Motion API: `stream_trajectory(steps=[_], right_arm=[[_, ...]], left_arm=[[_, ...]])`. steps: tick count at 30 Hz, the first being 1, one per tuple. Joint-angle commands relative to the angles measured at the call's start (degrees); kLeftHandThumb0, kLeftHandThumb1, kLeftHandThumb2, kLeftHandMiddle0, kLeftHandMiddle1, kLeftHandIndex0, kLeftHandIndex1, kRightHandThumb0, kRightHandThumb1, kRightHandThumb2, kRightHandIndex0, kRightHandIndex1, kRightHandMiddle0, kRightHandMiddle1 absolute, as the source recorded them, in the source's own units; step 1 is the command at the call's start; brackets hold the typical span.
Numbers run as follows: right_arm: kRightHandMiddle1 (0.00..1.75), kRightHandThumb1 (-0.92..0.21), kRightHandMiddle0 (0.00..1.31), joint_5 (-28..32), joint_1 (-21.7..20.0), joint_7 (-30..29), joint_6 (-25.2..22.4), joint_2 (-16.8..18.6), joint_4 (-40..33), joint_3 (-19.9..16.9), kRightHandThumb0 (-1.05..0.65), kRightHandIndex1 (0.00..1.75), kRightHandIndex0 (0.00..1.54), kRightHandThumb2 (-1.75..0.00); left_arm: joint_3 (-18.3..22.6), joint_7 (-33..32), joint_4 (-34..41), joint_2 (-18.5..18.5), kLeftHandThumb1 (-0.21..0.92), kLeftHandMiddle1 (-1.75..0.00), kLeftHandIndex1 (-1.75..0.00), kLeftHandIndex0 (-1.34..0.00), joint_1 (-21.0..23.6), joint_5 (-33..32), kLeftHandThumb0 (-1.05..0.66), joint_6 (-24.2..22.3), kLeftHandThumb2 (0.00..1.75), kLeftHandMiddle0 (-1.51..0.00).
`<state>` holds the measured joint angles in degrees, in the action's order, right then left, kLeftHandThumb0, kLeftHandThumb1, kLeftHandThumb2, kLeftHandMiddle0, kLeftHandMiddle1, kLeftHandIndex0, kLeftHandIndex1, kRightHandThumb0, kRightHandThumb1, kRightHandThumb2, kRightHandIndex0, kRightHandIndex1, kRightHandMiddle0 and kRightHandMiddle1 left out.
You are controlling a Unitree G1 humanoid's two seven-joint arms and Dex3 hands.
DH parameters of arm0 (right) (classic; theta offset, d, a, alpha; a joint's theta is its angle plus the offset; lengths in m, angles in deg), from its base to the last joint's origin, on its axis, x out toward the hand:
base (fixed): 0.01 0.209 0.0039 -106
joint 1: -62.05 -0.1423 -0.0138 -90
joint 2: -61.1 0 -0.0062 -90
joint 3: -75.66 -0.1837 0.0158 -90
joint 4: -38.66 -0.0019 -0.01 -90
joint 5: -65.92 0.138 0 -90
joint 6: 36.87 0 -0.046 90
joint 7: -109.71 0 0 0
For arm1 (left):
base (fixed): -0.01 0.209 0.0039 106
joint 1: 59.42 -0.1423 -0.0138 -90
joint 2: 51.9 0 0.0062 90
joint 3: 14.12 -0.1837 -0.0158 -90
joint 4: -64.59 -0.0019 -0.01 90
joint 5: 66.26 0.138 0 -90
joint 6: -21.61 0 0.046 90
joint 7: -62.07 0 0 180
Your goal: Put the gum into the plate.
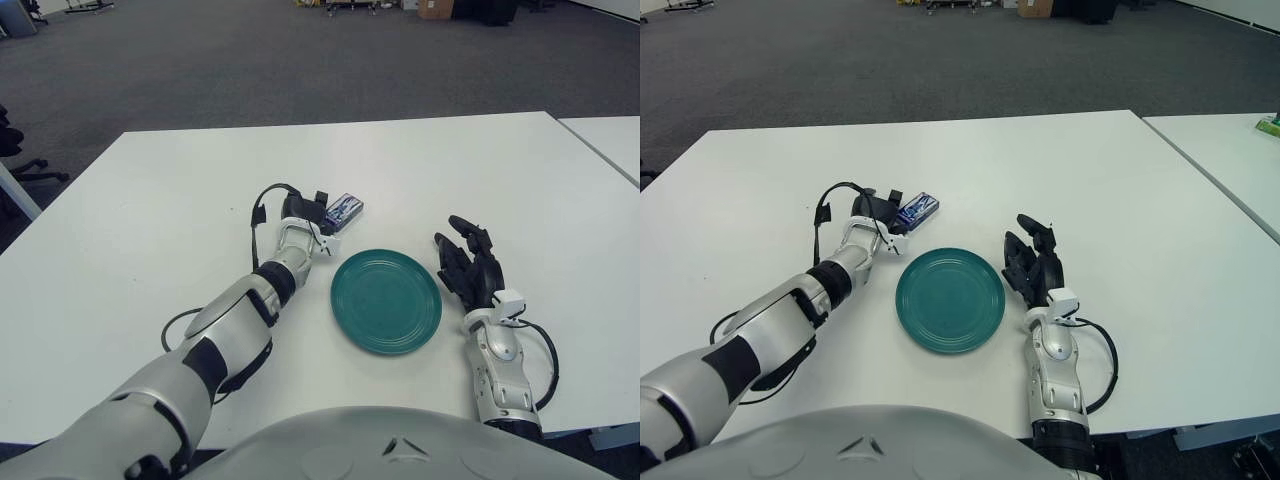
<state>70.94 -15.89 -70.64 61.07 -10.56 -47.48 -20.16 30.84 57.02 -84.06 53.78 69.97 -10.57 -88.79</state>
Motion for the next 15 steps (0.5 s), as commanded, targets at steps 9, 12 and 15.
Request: stream_trajectory(steps=[9,12,15], right_arm=[[0.82,-0.92,0.0,-0.1,1.3,-1.0,-5.0,0.8,5.0,0.6,-0.5,0.28,0.41,-0.65],[0.82,-0.92,0.0,0.0,1.0,-1.1,-5.0,0.9,5.2,0.7,-0.5,0.28,0.41,-0.65],[0.82,-0.92,0.0,0.0,0.7,-1.3,-5.0,0.8,5.5,0.6,-0.49,0.29,0.41,-0.66]], left_arm=[[1.9,4.5,12.3,-5.0,0.92,-0.06,-0.75,-0.01,-6.9,-1.6,-1.05,-3.1,1.11,-0.38],[4.5,1.2,13.6,-7.1,0.92,-0.08,-0.95,-0.02,-6.9,-2.7,-1.05,-1.8,1.07,-0.43],[6.8,-2.6,13.9,-8.9,0.92,-0.1,-1.04,-0.03,-5.8,-4.1,-1.05,1.2,1.02,-0.45]])
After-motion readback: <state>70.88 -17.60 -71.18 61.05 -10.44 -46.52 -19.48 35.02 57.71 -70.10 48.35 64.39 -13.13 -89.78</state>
